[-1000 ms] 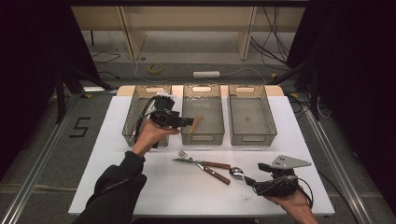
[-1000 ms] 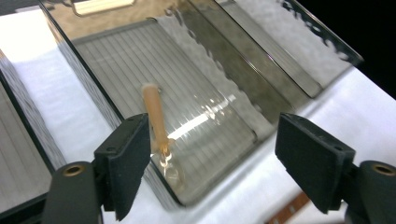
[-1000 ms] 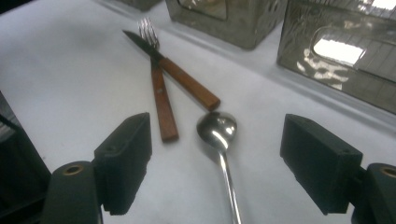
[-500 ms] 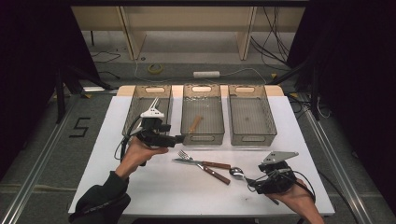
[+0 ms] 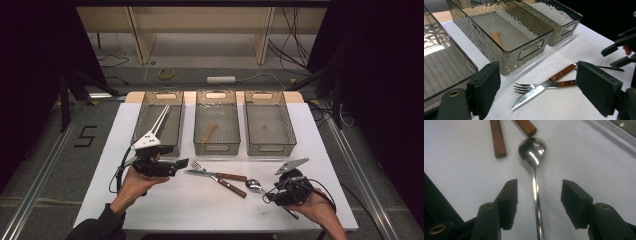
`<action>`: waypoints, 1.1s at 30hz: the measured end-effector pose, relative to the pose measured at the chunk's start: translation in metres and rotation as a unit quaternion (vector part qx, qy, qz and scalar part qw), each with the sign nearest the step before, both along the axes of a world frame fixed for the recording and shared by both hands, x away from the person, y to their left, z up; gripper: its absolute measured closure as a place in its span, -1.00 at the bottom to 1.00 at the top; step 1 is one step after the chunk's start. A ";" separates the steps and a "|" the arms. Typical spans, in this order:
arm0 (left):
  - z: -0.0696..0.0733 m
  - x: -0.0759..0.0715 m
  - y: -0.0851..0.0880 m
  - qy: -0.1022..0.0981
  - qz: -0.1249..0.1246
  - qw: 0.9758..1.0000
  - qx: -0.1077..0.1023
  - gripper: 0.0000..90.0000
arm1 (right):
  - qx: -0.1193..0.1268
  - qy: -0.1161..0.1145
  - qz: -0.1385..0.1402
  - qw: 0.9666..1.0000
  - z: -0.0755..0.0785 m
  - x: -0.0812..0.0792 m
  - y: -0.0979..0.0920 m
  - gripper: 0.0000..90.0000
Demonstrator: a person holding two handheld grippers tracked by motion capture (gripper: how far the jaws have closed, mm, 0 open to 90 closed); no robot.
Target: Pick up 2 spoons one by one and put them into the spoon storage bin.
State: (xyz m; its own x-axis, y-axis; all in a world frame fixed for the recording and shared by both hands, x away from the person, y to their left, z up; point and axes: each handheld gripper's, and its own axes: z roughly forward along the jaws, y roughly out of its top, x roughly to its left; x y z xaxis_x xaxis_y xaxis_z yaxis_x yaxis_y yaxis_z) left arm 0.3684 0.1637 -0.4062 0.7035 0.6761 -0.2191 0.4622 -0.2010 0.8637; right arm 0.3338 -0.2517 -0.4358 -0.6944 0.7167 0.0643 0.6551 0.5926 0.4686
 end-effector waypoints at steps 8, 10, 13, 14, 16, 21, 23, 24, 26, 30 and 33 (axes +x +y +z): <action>-0.013 -0.015 0.010 -0.008 0.008 1.000 0.001 -0.56 | -0.010 0.013 0.001 1.000 -0.009 0.003 0.003 0.20; -0.014 -0.018 0.012 -0.008 0.009 1.000 -0.004 -0.56 | -0.010 0.015 0.003 1.000 -0.010 0.003 0.003 0.23; -0.017 -0.022 0.015 -0.004 0.011 1.000 -0.007 -0.57 | -0.014 0.018 0.004 1.000 -0.012 0.004 0.003 0.26; -0.018 -0.023 0.016 -0.004 0.010 1.000 -0.004 -0.57 | -0.016 0.018 0.003 1.000 -0.012 0.004 0.004 0.26; -0.018 -0.025 0.018 -0.001 0.011 1.000 -0.008 -0.58 | -0.018 0.018 0.003 1.000 -0.012 0.004 0.004 0.28; -0.020 -0.030 0.020 -0.003 0.016 1.000 -0.009 -0.59 | -0.021 0.021 0.009 1.000 -0.014 0.004 0.005 0.34; -0.020 -0.031 0.020 -0.003 0.018 1.000 -0.008 -0.59 | -0.023 0.023 0.009 0.999 -0.015 0.004 0.006 0.38; -0.020 -0.032 0.021 -0.004 0.019 1.000 -0.008 -0.59 | -0.025 0.023 0.011 0.999 -0.015 0.004 0.007 0.40; -0.020 -0.033 0.021 -0.005 0.017 1.000 -0.012 -0.59 | -0.025 0.025 0.013 0.999 -0.017 0.004 0.008 0.43; -0.021 -0.036 0.021 -0.008 0.015 1.000 -0.010 -0.59 | -0.031 0.025 0.016 0.999 -0.018 0.004 0.009 0.52; -0.021 -0.037 0.020 -0.011 0.015 1.000 0.000 -0.59 | -0.035 0.026 0.020 0.999 -0.020 0.004 0.010 0.56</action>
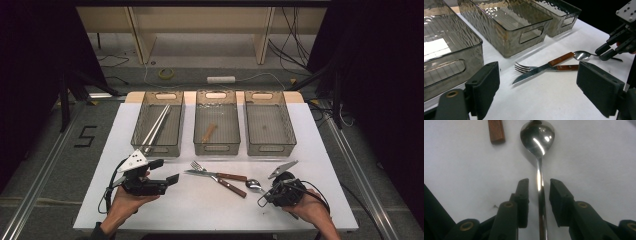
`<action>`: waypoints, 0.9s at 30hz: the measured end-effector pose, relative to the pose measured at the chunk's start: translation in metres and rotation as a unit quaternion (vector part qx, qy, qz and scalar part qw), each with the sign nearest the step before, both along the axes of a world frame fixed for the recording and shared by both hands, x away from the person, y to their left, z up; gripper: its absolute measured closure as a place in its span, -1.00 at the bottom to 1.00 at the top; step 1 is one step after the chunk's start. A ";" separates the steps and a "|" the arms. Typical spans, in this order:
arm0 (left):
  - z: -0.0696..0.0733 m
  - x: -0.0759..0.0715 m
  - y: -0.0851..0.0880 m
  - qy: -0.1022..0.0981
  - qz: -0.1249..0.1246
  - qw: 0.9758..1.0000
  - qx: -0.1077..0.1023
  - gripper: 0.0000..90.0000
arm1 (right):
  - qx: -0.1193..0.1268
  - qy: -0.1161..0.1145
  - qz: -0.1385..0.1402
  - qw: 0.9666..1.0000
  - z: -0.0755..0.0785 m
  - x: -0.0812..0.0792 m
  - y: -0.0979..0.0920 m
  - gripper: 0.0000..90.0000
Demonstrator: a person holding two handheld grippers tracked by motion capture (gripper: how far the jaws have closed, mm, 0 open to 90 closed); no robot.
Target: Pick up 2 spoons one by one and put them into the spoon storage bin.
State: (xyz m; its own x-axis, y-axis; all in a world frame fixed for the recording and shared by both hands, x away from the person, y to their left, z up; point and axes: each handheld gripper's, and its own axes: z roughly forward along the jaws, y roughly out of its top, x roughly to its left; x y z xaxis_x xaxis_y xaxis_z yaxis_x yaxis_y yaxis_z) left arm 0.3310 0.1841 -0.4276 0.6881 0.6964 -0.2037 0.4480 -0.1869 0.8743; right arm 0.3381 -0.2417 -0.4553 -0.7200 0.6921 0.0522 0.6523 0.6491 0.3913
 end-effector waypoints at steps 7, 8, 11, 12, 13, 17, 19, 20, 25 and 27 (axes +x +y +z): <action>-0.001 -0.004 -0.002 -0.004 -0.005 1.000 0.013 -0.59 | -0.009 -0.001 0.002 1.000 -0.002 0.001 0.001 0.67; -0.001 -0.005 -0.001 -0.004 -0.006 1.000 0.014 -0.59 | -0.010 -0.001 0.004 1.000 -0.002 0.001 0.002 0.68; -0.001 -0.006 0.000 -0.008 -0.005 1.000 0.021 -0.60 | -0.018 -0.001 0.007 1.000 -0.004 0.001 0.004 0.71; -0.001 -0.007 0.001 -0.007 -0.003 1.000 0.021 -0.60 | -0.020 -0.004 0.009 1.000 -0.004 0.001 0.005 0.73; -0.001 -0.006 0.002 -0.005 -0.002 1.000 0.020 -0.60 | -0.023 -0.005 0.009 1.000 -0.004 0.001 0.005 0.74; -0.002 -0.007 0.006 0.001 0.001 1.000 0.012 -0.60 | -0.029 -0.012 0.010 0.999 -0.004 0.001 0.006 0.85; -0.002 -0.007 0.006 0.002 0.002 1.000 0.016 -0.60 | -0.028 -0.012 0.013 0.999 -0.004 0.000 0.006 0.88; -0.002 -0.007 0.005 0.001 0.002 1.000 0.019 -0.60 | -0.029 -0.015 0.016 0.999 -0.004 0.000 0.006 0.89; -0.003 -0.007 0.006 -0.001 0.003 1.000 0.022 -0.60 | -0.031 -0.023 0.020 0.999 -0.002 -0.002 0.006 0.91; -0.003 -0.007 0.007 0.000 0.006 1.000 0.020 -0.60 | -0.029 -0.028 0.021 0.999 0.001 -0.003 0.006 0.91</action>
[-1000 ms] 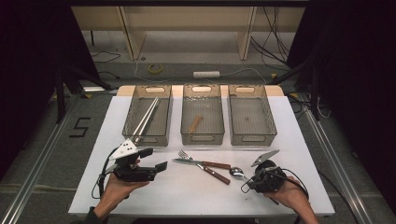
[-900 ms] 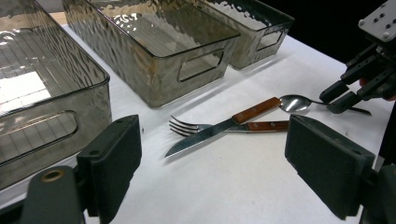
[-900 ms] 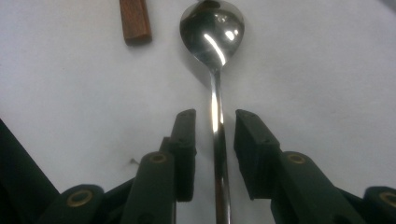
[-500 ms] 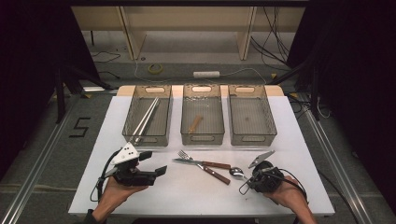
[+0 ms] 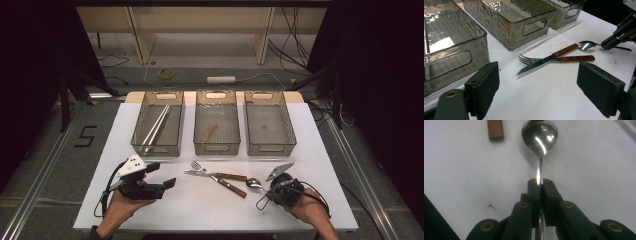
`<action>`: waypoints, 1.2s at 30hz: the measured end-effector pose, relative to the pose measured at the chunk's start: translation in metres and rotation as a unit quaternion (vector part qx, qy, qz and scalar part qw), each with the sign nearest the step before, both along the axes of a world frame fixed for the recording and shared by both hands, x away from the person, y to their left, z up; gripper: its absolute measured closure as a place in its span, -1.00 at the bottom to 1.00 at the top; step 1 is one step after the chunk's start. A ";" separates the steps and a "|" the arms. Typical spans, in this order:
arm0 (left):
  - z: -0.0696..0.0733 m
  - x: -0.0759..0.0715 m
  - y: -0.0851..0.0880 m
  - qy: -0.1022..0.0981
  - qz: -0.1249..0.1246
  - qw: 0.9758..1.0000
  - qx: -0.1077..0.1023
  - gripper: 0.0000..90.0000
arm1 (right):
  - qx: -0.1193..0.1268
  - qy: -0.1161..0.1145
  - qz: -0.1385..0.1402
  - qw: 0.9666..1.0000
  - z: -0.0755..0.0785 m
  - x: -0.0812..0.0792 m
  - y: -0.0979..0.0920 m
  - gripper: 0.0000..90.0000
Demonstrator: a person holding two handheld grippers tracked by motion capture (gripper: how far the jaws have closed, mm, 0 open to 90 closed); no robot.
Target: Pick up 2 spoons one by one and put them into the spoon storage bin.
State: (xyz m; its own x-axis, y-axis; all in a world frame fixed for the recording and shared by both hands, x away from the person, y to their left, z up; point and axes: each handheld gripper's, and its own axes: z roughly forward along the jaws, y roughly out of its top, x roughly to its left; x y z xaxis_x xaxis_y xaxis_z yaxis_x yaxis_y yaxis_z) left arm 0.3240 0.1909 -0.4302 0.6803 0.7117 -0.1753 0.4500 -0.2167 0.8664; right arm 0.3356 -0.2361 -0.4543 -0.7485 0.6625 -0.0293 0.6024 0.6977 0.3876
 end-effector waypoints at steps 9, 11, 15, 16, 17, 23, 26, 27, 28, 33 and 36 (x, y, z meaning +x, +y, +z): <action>0.000 0.001 0.002 0.003 0.004 1.000 -0.008 -0.60 | 0.017 -0.006 -0.004 1.000 0.010 0.000 -0.009 0.91; 0.000 0.001 0.004 0.005 0.007 1.000 -0.016 -0.60 | 0.018 -0.012 -0.007 1.000 0.014 0.000 -0.012 0.91; 0.001 0.000 0.006 0.002 0.012 1.000 -0.021 -0.60 | 0.028 -0.026 -0.016 0.999 0.025 0.003 -0.018 0.91; 0.001 0.000 0.007 0.002 0.014 1.000 -0.022 -0.60 | 0.029 -0.032 -0.015 0.999 0.028 0.004 -0.018 0.91; 0.002 0.000 0.008 0.001 0.015 1.000 -0.023 -0.60 | 0.031 -0.038 -0.014 0.999 0.030 0.006 -0.019 0.91; 0.002 -0.002 0.013 -0.003 0.022 0.999 -0.025 -0.60 | 0.049 -0.056 -0.021 0.997 0.045 0.023 -0.012 0.91; 0.003 -0.003 0.016 -0.004 0.026 0.999 -0.026 -0.60 | 0.057 -0.064 -0.020 0.996 0.053 0.032 -0.004 0.91; 0.003 -0.004 0.017 -0.004 0.027 0.999 -0.028 -0.60 | 0.062 -0.066 -0.018 0.996 0.056 0.036 -0.002 0.91; 0.003 -0.004 0.017 -0.003 0.029 0.999 -0.029 -0.60 | 0.066 -0.068 -0.017 0.995 0.059 0.039 0.001 0.91; 0.002 -0.005 0.020 -0.002 0.034 0.999 -0.032 -0.60 | 0.081 -0.082 -0.013 0.993 0.072 0.056 0.016 0.91; 0.003 -0.006 0.021 -0.001 0.036 0.999 -0.032 -0.60 | 0.090 -0.086 -0.012 0.992 0.079 0.067 0.024 0.91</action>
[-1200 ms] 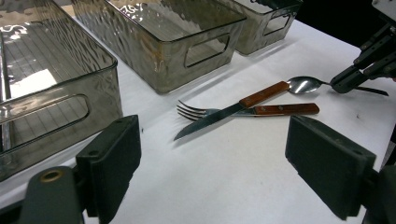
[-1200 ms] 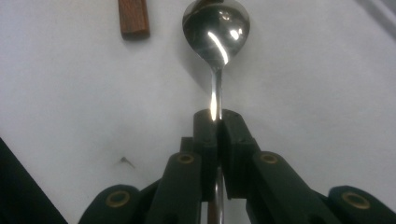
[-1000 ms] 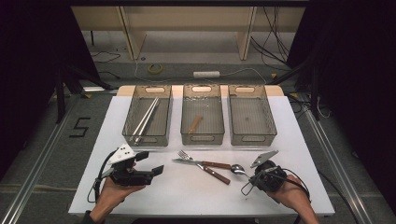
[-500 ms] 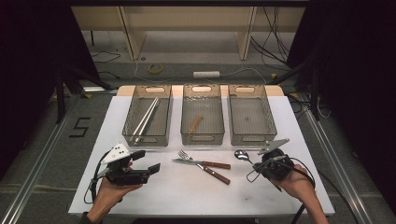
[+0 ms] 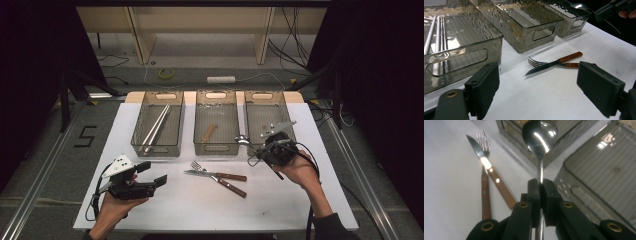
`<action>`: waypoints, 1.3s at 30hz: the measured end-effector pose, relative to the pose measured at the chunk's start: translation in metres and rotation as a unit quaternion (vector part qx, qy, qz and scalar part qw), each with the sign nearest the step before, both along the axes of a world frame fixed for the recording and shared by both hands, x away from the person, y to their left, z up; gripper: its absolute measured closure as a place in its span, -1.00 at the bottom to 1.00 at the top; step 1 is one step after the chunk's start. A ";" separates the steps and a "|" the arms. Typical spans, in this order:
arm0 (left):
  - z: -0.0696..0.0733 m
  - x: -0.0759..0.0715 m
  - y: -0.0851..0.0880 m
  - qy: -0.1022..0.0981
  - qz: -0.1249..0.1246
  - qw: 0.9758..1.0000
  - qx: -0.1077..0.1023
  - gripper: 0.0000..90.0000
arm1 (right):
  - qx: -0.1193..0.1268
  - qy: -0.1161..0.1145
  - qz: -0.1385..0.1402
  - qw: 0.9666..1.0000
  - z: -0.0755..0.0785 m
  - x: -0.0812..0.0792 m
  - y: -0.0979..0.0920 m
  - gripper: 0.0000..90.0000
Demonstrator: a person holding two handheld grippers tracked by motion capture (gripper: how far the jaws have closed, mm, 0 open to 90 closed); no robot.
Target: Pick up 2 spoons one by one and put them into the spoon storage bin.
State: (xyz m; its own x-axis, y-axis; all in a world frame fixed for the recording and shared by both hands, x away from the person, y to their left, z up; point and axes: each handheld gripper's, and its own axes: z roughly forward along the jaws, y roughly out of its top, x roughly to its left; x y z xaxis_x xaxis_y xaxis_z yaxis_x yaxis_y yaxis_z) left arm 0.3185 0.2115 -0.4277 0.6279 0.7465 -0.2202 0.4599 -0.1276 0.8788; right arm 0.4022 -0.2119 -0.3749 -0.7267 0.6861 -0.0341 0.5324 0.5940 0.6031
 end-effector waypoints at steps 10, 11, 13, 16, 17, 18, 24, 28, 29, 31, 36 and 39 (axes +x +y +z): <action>0.001 0.001 0.000 -0.004 0.005 1.000 -0.004 -0.60 | 0.015 -0.011 -0.003 1.000 0.024 0.033 0.028 0.91; 0.001 0.001 0.001 -0.004 0.005 1.000 -0.004 -0.60 | 0.017 -0.013 -0.002 1.000 0.025 0.037 0.030 0.91; 0.001 0.000 0.001 -0.006 0.008 1.000 -0.008 -0.60 | 0.018 -0.011 -0.004 1.000 0.027 0.044 0.036 0.91; 0.001 0.000 0.002 -0.007 0.008 1.000 -0.009 -0.60 | 0.017 -0.011 -0.009 1.000 0.028 0.055 0.045 0.91; 0.001 0.000 0.002 -0.007 0.008 1.000 -0.009 -0.60 | 0.016 -0.011 -0.010 1.000 0.028 0.058 0.048 0.91; 0.001 0.000 0.003 -0.007 0.008 1.000 -0.010 -0.61 | 0.015 -0.011 -0.012 1.000 0.029 0.061 0.051 0.91; 0.001 0.000 0.003 -0.008 0.008 1.000 -0.011 -0.61 | 0.019 -0.013 -0.022 1.000 0.031 0.078 0.065 0.91; 0.001 0.000 0.002 -0.007 0.007 1.000 -0.009 -0.62 | 0.029 -0.009 -0.029 0.999 0.032 0.090 0.072 0.91; 0.001 0.000 0.002 -0.007 0.007 1.000 -0.009 -0.62 | 0.029 -0.008 -0.033 0.999 0.032 0.093 0.074 0.91; 0.002 0.000 0.001 -0.008 0.007 1.000 -0.011 -0.62 | 0.030 -0.007 -0.034 0.999 0.031 0.099 0.078 0.91; 0.002 0.000 0.003 -0.009 0.008 1.000 -0.011 -0.62 | 0.029 -0.002 -0.048 0.998 0.028 0.110 0.086 0.91; 0.001 0.000 0.003 -0.009 0.009 1.000 -0.011 -0.62 | 0.033 0.000 -0.056 0.998 0.028 0.116 0.089 0.91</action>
State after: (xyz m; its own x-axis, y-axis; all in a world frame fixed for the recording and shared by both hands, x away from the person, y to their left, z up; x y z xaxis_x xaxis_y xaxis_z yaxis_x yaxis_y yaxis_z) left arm 0.3186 0.2146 -0.4262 0.6185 0.7528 -0.2253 0.4464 -0.1006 0.8892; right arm 0.5184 -0.1232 -0.3469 -0.6447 0.7643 0.0140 0.5943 0.4896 0.6380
